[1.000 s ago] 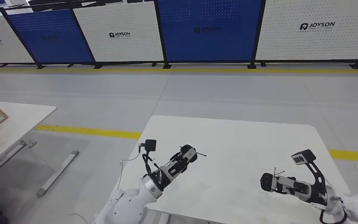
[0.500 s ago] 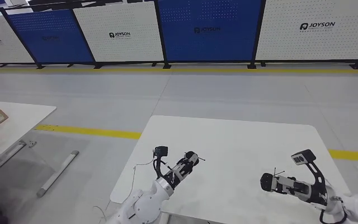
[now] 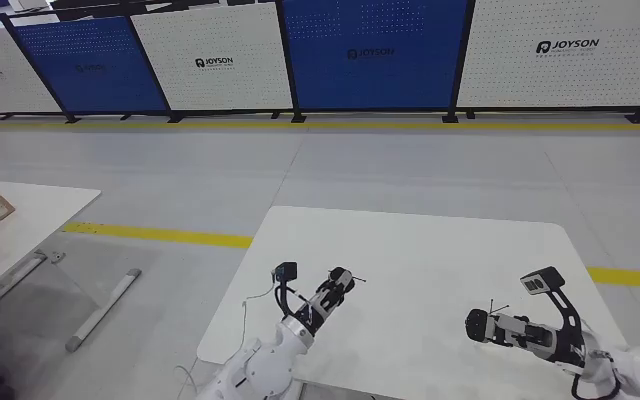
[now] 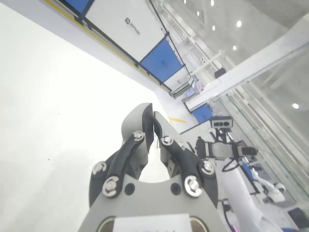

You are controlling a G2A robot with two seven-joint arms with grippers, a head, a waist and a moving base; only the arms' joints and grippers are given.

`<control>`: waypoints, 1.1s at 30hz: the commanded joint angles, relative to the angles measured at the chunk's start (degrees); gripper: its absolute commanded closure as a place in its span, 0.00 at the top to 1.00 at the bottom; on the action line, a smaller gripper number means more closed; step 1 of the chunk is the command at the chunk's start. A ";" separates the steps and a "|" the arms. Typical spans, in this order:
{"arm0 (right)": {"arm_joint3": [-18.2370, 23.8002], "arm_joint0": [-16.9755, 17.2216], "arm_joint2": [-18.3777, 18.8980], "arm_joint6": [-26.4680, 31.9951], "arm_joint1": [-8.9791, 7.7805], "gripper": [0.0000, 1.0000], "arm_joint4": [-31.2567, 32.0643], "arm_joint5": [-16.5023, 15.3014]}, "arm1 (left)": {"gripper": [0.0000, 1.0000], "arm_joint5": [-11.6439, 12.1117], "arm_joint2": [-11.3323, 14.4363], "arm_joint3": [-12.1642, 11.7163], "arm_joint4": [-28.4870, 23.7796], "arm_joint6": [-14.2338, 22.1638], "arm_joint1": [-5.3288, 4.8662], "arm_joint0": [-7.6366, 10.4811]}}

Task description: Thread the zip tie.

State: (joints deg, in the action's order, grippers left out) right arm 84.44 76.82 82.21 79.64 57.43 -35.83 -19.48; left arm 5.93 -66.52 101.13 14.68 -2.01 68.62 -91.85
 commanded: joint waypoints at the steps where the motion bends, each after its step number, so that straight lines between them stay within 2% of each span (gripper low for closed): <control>1: 0.00 0.00 0.00 0.00 0.00 1.00 0.00 0.00 | 0.00 0.67 1.27 -2.24 -1.71 -0.52 0.34 0.85; 14: 0.00 0.00 0.00 0.00 0.00 1.00 0.00 0.00 | 0.00 0.67 1.27 -2.24 -1.71 -0.52 0.34 0.85; 17: 0.00 0.00 0.00 0.00 0.00 1.00 0.00 0.00 | 0.00 1.34 1.65 -1.20 -4.48 -0.12 0.52 0.62; 21: 0.00 0.00 0.00 0.00 0.00 1.00 0.00 0.00 | 0.00 1.35 1.54 0.16 -7.06 2.50 0.43 -0.42; 33: 0.00 0.00 0.00 0.00 0.00 1.00 0.00 0.00 | 0.00 1.35 1.54 0.16 -7.06 2.50 0.43 -0.42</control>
State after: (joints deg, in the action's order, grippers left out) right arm 84.44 76.82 82.21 79.64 57.43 -35.83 -19.48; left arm 7.28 -64.98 101.30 7.63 0.48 69.05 -92.27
